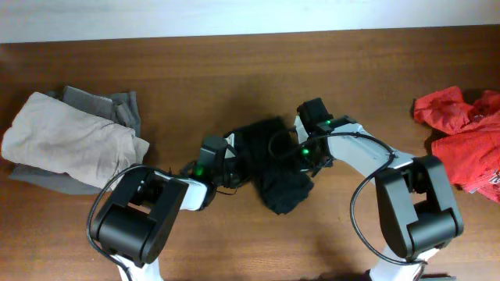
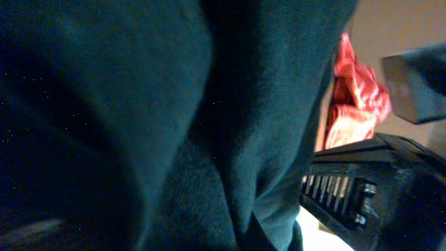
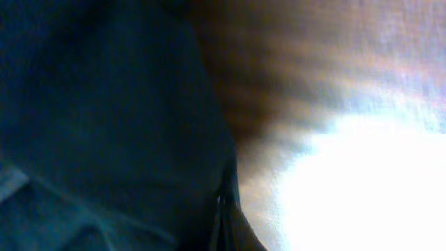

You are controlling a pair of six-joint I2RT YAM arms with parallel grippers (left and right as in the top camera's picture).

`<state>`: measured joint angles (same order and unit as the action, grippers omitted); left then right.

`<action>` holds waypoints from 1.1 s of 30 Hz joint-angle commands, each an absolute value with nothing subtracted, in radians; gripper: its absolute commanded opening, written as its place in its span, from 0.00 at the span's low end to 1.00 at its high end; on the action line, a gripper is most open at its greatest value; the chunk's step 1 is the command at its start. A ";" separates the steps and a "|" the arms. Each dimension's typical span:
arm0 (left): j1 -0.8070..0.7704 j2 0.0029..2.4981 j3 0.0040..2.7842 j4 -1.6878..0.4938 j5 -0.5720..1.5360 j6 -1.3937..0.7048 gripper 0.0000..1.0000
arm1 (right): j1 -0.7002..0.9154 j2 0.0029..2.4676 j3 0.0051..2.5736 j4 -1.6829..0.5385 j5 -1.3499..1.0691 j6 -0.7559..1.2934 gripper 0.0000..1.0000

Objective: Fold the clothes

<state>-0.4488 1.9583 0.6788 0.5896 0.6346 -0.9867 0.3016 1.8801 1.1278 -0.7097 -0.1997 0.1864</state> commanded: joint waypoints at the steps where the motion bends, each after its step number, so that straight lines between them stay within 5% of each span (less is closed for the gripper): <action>1: -0.418 1.935 0.695 0.598 0.716 -0.847 0.00 | 0.257 1.802 1.125 -0.770 -0.168 0.161 0.04; 20: -0.142 1.547 0.716 0.583 0.735 -0.735 0.00 | 0.195 1.504 1.140 -0.900 -0.169 0.165 0.04; 33: 0.461 1.401 0.871 0.498 1.061 -0.707 0.01 | 0.196 1.504 1.140 -0.921 -0.169 0.165 0.04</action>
